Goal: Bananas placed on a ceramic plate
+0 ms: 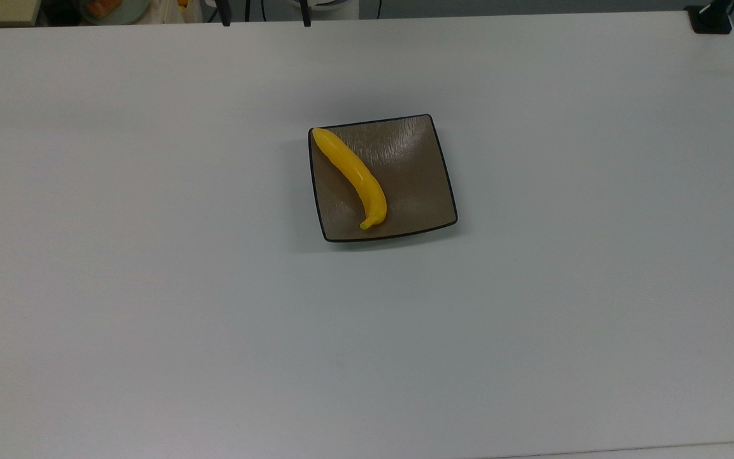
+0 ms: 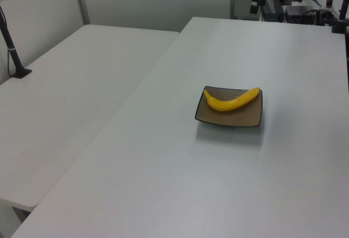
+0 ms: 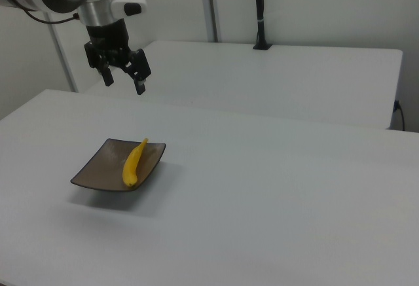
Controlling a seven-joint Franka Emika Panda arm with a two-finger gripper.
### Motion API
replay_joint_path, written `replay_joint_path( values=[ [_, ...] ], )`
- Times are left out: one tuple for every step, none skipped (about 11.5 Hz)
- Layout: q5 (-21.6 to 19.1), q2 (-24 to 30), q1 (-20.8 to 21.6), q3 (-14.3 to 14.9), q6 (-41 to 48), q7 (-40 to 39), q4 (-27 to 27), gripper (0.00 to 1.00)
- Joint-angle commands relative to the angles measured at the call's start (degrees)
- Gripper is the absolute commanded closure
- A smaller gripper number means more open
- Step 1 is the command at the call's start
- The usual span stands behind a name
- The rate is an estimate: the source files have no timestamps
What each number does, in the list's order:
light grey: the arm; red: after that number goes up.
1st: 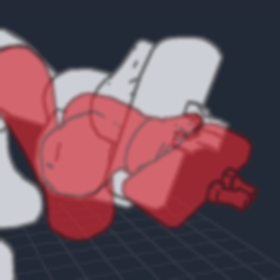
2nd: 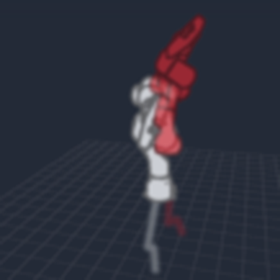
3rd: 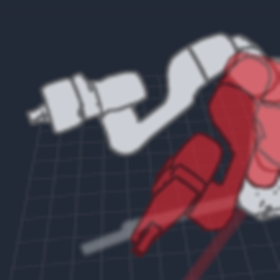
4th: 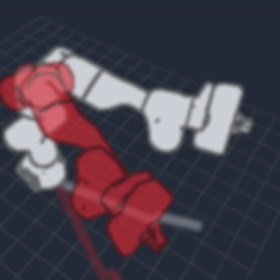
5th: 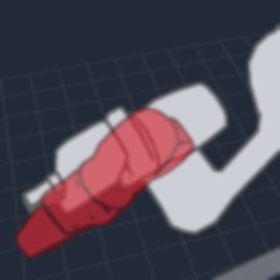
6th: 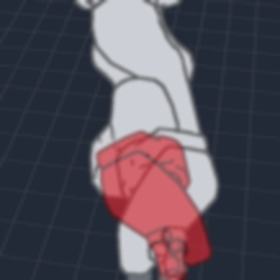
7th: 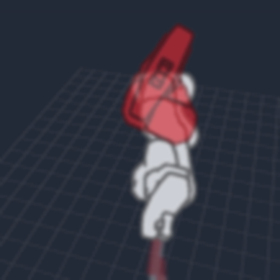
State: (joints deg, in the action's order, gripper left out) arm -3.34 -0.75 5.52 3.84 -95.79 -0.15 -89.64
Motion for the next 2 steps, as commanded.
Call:
replay_joint_path(
  values=[
    [0.1, 1.2, 0.2, -0.1, -1.3, -1.3, -1.5, 0.0],
    [0.1, 1.2, 0.1, -0.1, -1.2, -1.3, -1.6, 0.0]
  ],
)
